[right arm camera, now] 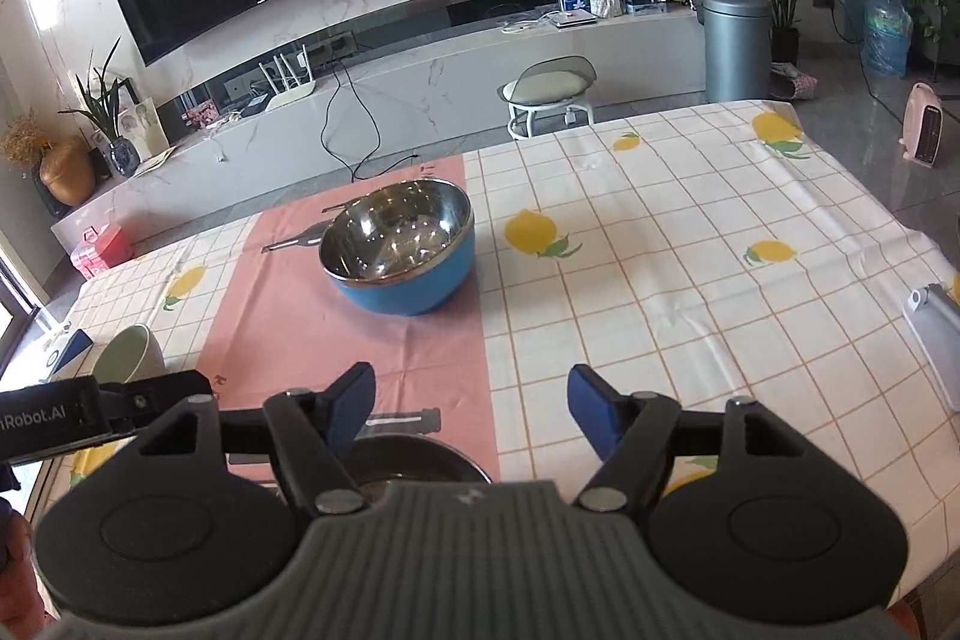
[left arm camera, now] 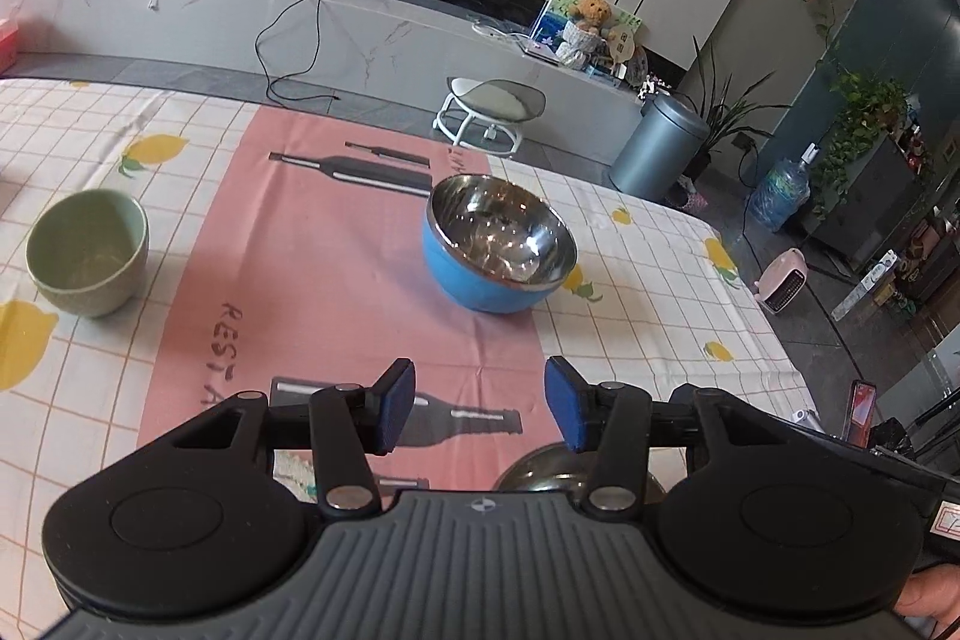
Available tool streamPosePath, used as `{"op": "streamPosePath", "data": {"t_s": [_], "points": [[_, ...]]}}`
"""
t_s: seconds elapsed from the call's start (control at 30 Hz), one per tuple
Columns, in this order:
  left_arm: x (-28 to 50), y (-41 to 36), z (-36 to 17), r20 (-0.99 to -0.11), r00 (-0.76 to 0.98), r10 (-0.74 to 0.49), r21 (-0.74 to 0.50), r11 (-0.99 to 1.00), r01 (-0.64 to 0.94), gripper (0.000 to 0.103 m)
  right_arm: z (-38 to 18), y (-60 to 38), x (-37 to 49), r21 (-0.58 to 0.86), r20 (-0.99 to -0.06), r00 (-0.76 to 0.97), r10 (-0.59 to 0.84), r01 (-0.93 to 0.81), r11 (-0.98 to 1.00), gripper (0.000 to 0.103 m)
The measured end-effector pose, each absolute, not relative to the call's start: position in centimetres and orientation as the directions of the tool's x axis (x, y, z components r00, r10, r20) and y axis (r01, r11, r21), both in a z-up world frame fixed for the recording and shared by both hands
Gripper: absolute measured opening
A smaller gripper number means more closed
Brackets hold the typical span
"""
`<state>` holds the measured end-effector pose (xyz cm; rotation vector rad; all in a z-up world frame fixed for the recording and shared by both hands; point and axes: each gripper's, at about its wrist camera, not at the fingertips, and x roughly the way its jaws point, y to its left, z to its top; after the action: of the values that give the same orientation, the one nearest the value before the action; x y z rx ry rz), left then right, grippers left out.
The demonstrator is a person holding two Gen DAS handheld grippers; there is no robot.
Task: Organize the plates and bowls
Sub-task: 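Open both tools to release the orange steel bowl, then move both tools to the rim of the blue steel bowl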
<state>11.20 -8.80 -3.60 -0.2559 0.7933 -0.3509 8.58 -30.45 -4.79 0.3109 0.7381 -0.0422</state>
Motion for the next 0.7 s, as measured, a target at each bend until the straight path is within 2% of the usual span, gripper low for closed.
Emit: {"op": "streamPosePath", "data": {"t_s": [0.4,0.7], "points": [[15.9,-10.4,-3.3,-0.650,0.643,-0.406,-0.337,0.912,0.236,0.060,-4.4,-30.4,14.2,0.248,-0.689,0.721,0.068,0.146,0.958,0.067],[20.3,-10.3,-5.2,-0.685,0.610,-0.399,-0.375,0.910,0.174,0.058,-6.0,-31.3,18.6,0.301,-0.720,0.685,0.111,0.165,0.939,0.049]]}}
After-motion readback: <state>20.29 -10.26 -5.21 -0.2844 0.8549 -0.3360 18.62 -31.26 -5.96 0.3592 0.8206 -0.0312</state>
